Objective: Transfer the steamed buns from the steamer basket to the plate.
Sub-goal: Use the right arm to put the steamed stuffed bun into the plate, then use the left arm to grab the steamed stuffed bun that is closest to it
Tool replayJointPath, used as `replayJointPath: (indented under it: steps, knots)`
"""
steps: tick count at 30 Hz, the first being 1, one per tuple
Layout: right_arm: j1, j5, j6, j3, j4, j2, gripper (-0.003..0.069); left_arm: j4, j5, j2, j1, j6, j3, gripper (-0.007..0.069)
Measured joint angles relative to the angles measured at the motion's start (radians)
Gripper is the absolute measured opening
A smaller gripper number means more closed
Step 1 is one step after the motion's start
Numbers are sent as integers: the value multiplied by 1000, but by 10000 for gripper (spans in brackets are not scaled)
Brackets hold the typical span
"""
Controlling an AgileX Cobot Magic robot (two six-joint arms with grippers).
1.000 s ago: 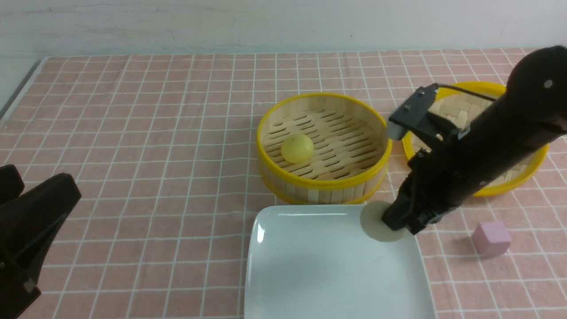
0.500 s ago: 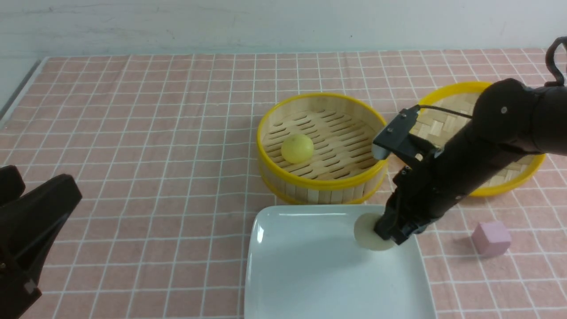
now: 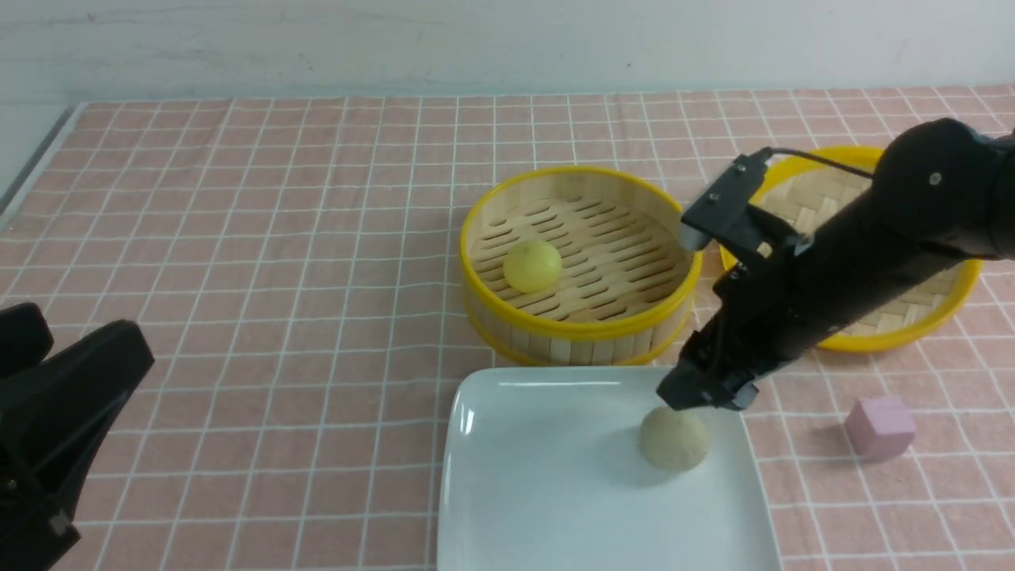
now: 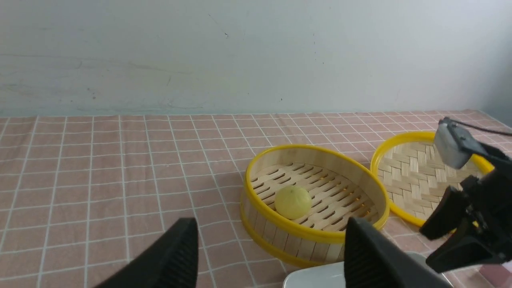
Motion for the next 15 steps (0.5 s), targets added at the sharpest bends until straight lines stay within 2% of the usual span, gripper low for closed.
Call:
replayJointPath:
  steps: [9, 13, 15]
  knots:
    - [0, -61, 1, 1, -11, -310, 554, -42, 71, 93, 0, 15, -14, 494]
    - [0, -50, 1, 3, -22, -447, 549, -75, 115, 224, 0, 85, -66, 494]
    - [0, -26, 8, 3, -23, -554, 549, -136, 145, 373, 0, 188, -134, 494]
